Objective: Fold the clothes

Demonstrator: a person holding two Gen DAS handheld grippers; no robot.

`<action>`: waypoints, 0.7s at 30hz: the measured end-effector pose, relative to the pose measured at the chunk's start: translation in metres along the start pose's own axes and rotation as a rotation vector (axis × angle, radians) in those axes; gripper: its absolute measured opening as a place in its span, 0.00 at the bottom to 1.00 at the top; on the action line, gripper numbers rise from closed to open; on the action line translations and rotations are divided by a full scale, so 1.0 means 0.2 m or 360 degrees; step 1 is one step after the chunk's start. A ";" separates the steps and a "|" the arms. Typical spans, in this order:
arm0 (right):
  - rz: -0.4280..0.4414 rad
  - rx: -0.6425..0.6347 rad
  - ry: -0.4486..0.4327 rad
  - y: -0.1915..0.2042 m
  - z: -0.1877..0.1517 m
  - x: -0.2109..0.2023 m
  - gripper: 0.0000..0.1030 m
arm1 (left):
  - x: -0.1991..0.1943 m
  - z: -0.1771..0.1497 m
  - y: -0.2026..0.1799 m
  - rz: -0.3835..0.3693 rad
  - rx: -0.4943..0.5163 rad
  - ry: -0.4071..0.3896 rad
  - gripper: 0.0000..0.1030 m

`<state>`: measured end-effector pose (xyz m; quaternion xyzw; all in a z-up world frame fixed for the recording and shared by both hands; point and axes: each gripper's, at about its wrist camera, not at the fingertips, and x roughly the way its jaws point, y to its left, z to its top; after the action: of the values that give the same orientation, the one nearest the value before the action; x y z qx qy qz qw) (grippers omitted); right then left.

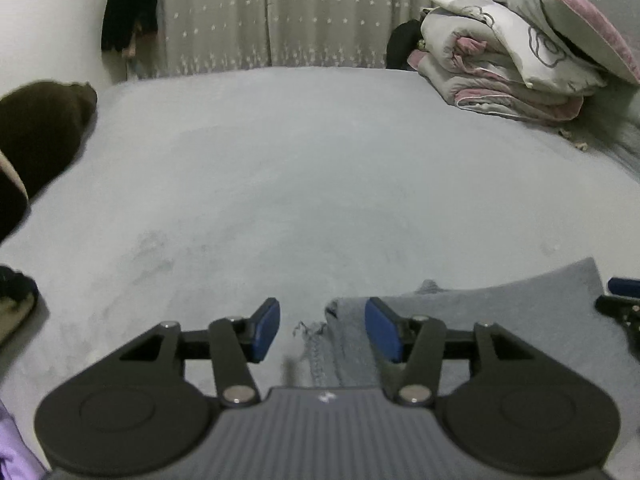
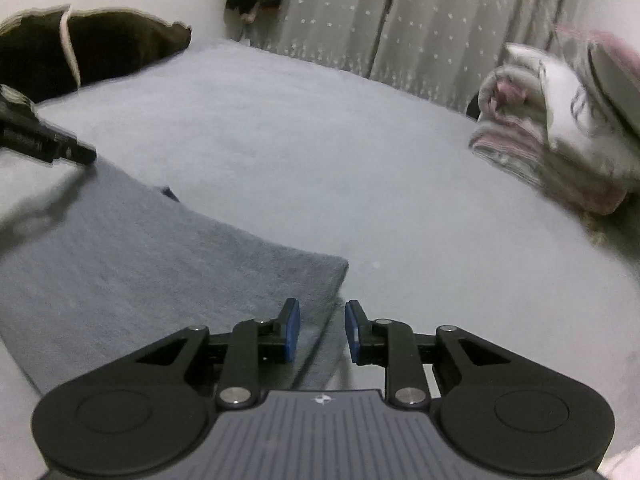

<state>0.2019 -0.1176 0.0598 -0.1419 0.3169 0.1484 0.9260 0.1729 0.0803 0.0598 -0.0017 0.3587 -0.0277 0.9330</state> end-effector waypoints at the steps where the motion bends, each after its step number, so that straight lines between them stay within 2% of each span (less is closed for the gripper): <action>1: 0.0051 0.0084 -0.0005 -0.03 0.01 -0.01 0.23 | 0.00 0.00 0.01 -0.0020 -0.0024 0.0008 0.48; 4: 0.0146 0.0276 -0.0034 -0.12 0.01 0.00 0.24 | 0.03 -0.02 0.04 -0.0105 -0.0101 0.0048 0.47; 7: 0.0231 0.0377 -0.0045 -0.16 -0.01 0.03 0.24 | 0.08 -0.04 0.05 -0.0122 -0.0121 0.0052 0.41; 8: 0.0238 0.0382 -0.0044 -0.16 -0.01 0.05 0.24 | 0.10 -0.05 0.05 -0.0126 -0.0115 0.0052 0.37; 11: 0.0242 0.0378 -0.0054 -0.14 -0.01 0.08 0.24 | 0.12 -0.06 0.03 -0.0115 -0.0075 0.0030 0.17; 12: 0.0236 0.0372 -0.0066 -0.14 -0.01 0.08 0.13 | 0.12 -0.05 0.02 -0.0108 -0.0068 0.0012 0.12; 13: 0.0227 0.0367 -0.0080 -0.13 -0.01 0.07 0.09 | 0.12 -0.04 0.02 -0.0104 -0.0064 -0.0006 0.11; 21: 0.0071 0.0410 -0.0245 -0.11 0.03 -0.04 0.06 | 0.06 0.00 0.00 -0.0172 -0.0044 -0.0195 0.09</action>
<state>0.2076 -0.1365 0.0737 -0.0030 0.2646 0.1374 0.9545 0.1823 0.0792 0.0526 -0.0356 0.3007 -0.0729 0.9503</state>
